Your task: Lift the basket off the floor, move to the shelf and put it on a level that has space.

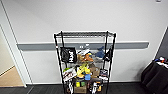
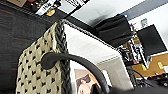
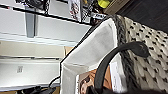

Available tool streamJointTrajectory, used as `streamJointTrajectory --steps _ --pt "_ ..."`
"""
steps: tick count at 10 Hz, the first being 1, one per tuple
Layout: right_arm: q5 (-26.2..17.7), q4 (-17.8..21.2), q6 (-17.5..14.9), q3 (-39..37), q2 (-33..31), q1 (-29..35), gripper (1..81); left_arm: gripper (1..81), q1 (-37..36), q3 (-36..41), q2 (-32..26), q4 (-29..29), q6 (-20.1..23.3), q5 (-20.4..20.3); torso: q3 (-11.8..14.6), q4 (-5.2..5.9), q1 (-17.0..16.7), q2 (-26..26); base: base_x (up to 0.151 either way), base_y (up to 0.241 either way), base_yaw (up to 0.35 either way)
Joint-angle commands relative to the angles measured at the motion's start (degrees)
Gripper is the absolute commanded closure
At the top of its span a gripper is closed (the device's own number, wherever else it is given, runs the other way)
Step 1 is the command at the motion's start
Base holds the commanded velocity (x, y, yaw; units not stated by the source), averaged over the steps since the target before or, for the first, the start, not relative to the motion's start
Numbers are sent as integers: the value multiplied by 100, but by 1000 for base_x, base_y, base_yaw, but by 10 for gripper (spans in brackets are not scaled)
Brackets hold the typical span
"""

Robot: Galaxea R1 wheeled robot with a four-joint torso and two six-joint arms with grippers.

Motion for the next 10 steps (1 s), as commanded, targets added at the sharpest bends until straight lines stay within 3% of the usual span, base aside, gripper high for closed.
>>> streamJointTrajectory --steps 1,10 --pt "-164 -267 35 396 -77 542 811 811 -578 388 -96 75 21 285 0 0 3 0 123 0 0" --pt "-112 -285 44 396 -226 604 811 811 -578 239 159 75 12 294 0 0 3 -2 123 0 0"
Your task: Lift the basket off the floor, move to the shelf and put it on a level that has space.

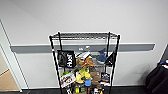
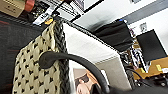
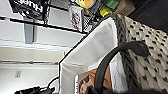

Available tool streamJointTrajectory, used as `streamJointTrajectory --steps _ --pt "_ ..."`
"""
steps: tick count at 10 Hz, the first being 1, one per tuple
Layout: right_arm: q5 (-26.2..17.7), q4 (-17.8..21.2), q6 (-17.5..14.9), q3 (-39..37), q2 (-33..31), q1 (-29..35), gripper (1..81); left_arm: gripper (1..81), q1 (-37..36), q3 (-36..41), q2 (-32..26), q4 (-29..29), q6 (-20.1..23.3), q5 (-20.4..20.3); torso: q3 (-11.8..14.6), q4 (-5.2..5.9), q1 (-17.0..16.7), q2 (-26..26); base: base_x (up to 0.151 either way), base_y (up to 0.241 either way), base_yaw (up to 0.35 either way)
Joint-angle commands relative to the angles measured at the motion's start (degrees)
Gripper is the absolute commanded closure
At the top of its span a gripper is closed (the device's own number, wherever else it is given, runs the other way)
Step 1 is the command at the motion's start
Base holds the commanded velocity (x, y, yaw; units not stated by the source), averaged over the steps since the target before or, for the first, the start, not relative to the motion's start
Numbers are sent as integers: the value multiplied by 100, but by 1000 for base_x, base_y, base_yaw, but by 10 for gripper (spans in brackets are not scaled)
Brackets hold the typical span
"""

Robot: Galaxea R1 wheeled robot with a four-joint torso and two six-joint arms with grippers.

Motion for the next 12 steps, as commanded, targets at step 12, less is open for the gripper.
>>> streamJointTrajectory --steps 12 --pt "-146 -250 52 337 -14 609 811 811 -526 237 -57 97 12 349 0 0 3 0 118 0 0"
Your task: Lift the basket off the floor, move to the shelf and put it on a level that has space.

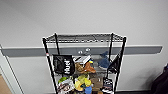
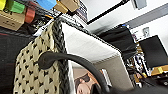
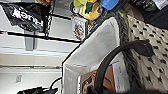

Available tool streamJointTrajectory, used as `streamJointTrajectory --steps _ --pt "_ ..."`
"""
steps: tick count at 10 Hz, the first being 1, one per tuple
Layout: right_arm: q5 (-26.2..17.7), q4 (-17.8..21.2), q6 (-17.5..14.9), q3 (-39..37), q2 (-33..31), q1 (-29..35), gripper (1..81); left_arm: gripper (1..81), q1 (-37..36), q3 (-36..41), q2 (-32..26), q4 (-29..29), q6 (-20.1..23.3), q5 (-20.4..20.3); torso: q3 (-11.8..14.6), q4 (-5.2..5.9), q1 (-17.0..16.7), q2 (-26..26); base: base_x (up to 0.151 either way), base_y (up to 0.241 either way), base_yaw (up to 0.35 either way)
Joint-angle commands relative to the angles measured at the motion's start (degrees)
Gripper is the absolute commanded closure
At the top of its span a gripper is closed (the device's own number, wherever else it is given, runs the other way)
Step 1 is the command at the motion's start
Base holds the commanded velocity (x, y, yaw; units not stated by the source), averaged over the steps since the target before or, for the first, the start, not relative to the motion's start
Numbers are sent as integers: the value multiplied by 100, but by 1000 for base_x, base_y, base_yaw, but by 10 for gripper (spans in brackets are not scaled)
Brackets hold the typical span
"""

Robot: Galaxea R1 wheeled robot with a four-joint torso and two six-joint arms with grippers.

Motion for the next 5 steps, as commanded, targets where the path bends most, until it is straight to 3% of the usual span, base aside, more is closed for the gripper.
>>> streamJointTrajectory --steps 1,5 --pt "-148 -248 50 348 -86 549 811 811 -536 320 -106 102 12 345 0 0 3 0 116 0 0" --pt "-148 -248 50 339 -59 549 811 811 -536 311 -106 102 12 345 0 0 3 0 116 0 0"
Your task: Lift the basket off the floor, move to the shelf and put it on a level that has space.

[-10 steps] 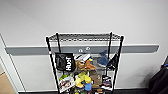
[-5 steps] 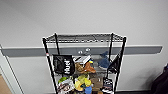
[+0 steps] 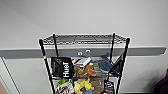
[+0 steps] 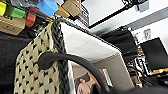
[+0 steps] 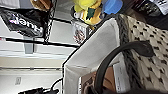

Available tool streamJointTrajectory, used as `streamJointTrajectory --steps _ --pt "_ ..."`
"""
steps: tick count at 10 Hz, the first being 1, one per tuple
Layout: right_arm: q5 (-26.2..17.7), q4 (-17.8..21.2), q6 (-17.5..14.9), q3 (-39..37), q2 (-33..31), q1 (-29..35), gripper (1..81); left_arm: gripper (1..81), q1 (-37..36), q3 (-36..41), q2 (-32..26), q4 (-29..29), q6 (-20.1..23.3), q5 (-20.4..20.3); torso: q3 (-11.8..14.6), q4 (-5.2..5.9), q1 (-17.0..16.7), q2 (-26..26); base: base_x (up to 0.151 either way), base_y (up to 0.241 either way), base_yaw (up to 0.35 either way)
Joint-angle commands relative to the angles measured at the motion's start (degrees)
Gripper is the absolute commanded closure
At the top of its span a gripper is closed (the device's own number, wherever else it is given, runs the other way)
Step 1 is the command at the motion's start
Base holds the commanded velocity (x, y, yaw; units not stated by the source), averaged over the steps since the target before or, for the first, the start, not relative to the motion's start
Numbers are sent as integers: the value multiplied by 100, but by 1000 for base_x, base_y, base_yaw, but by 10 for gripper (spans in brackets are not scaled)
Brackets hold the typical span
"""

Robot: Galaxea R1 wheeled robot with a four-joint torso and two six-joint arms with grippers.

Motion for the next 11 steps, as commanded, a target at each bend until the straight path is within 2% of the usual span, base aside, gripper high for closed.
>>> streamJointTrajectory --steps 1,11 --pt "-148 -248 50 339 -54 575 811 811 -599 323 -106 91 14 355 0 0 3 0 117 0 0" --pt "-148 -248 50 295 -19 575 811 811 -599 314 -97 91 14 365 0 0 3 2 112 0 0"
